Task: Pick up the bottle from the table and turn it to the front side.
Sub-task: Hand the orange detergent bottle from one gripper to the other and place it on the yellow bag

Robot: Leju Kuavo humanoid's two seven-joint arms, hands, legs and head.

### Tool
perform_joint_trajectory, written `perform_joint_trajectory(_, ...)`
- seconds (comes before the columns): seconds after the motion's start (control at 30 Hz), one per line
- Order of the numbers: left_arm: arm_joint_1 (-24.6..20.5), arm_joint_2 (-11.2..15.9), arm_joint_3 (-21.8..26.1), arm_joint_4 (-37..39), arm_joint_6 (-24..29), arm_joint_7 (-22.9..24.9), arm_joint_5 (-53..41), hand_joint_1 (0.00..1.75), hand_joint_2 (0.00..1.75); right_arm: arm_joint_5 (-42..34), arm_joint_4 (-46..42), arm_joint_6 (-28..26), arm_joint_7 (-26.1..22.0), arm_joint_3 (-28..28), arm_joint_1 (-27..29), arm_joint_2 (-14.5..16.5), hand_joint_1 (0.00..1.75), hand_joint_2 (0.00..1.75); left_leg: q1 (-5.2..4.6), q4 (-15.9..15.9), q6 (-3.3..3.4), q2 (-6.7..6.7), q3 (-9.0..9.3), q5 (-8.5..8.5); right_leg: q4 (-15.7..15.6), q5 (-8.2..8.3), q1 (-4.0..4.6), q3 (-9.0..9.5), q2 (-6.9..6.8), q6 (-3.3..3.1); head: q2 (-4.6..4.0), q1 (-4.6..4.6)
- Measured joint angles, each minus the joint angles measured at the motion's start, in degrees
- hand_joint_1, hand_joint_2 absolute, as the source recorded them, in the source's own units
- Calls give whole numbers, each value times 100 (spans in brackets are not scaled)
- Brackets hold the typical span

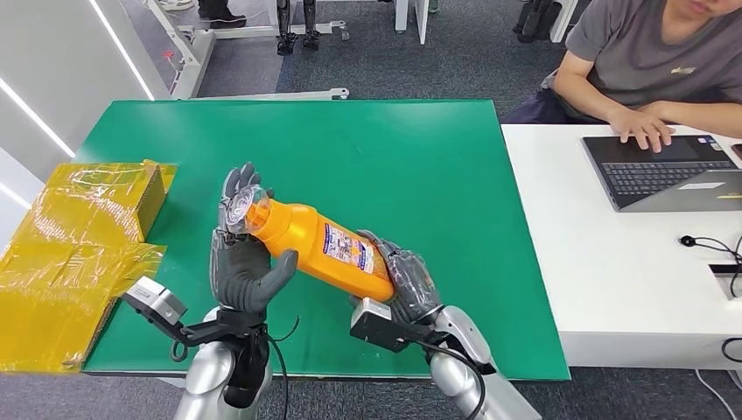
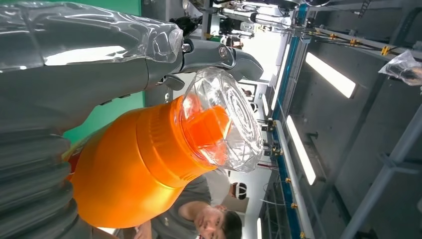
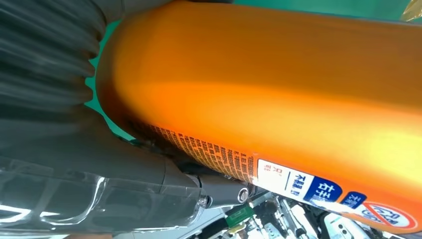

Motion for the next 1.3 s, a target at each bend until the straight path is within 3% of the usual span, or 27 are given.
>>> perform_joint_trajectory(0.33, -1, -37, 269, 3, -409, 0, 265, 0, 175, 144, 368, 607, -166, 25, -360, 163, 175, 175, 1, 0, 0, 1, 2, 0, 2, 1, 1, -1, 2, -2, 0, -1)
perform_joint_trajectory(1.03, -120, -47, 467, 285, -328, 7, 99, 0, 175, 445, 659, 966, -373, 137, -558, 243, 175, 175, 0, 1, 0, 1, 1, 0, 1, 2, 0, -4, 3, -3, 0, -1)
perform_joint_trajectory(1.07, -134, -50, 471, 310, -331, 20, 102, 7, 175, 453, 664, 983, -371, 136, -562, 242, 175, 175, 0, 1, 0, 1, 1, 0, 1, 2, 0, -4, 3, -3, 0, -1)
perform_joint_trajectory(1.2, -175, -61, 504, 398, -396, 82, 179, 175, 175, 462, 701, 1012, -366, 132, -586, 238, 175, 175, 0, 1, 0, 3, 1, 0, 1, 2, 0, -4, 5, -3, 0, -1)
perform_joint_trajectory(1.3, -207, -70, 538, 470, -408, 85, 192, 175, 175, 461, 745, 1039, -360, 132, -619, 238, 175, 175, 0, 1, 0, 3, 1, 0, 1, 2, 0, -4, 5, -3, 0, -1)
